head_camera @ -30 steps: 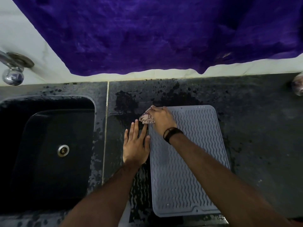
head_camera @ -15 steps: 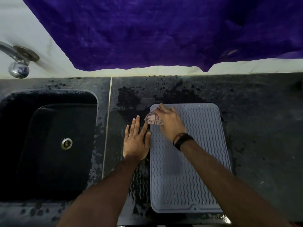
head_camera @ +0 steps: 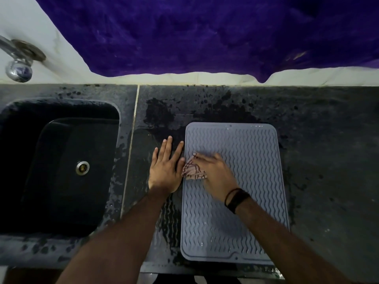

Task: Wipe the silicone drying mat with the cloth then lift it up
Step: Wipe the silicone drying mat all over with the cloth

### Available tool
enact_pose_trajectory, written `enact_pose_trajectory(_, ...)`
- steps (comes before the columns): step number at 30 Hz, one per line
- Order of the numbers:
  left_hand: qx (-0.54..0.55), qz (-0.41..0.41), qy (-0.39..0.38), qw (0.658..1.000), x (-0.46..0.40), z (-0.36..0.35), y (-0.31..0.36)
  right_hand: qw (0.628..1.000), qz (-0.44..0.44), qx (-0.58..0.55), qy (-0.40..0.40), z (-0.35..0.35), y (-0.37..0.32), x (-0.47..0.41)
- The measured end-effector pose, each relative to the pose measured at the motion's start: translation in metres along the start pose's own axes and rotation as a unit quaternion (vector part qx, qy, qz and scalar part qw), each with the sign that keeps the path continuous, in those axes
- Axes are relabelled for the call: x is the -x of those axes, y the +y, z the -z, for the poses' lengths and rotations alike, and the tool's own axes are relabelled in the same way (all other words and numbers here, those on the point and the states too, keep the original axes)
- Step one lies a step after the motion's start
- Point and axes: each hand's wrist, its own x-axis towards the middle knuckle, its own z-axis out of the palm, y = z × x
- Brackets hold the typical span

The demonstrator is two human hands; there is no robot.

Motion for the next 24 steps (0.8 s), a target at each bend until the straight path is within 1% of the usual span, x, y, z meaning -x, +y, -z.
enact_pose_trajectory(4, 0.016, 0.006, 0.002, 1.000, 0.001, 0.001, 0.000, 0.997, -0.018, 0.002, 0.069, 0.016, 0.005, -0.050)
enact_pose_trajectory(5, 0.015, 0.008, 0.001, 1.000, 0.001, 0.002, 0.001, 0.998, -0.029, 0.002, 0.061, 0.019, 0.006, -0.067)
enact_pose_trajectory(8, 0.010, 0.007, -0.002, 1.000, 0.000, 0.003, 0.001, 0.998, -0.044, 0.038, -0.016, 0.020, 0.008, -0.101)
enact_pose_trajectory(9, 0.009, 0.007, -0.003, 1.000, 0.000, 0.002, 0.001, 0.997, -0.048, 0.054, -0.030, 0.017, 0.007, -0.104)
enact_pose_trajectory(15, 0.000, 0.006, 0.003, 1.000, 0.000, -0.001, -0.002, 0.996, -0.045, 0.078, -0.017, 0.006, 0.001, -0.065)
enact_pose_trajectory(18, -0.005, -0.010, 0.009, 1.000, 0.001, -0.002, -0.003, 0.998, -0.030, 0.045, -0.041, -0.002, -0.005, -0.026)
enact_pose_trajectory(20, 0.005, -0.001, 0.003, 1.000, 0.000, 0.000, -0.002, 0.997, -0.032, 0.011, -0.063, -0.005, -0.006, -0.009)
enact_pose_trajectory(22, 0.008, 0.000, 0.001, 1.000, 0.000, 0.001, 0.000, 0.997, -0.061, -0.027, -0.039, -0.001, -0.005, -0.012)
enact_pose_trajectory(24, 0.019, -0.003, 0.005, 1.000, 0.001, 0.002, 0.000, 0.997, -0.072, -0.038, 0.018, 0.005, -0.006, -0.030)
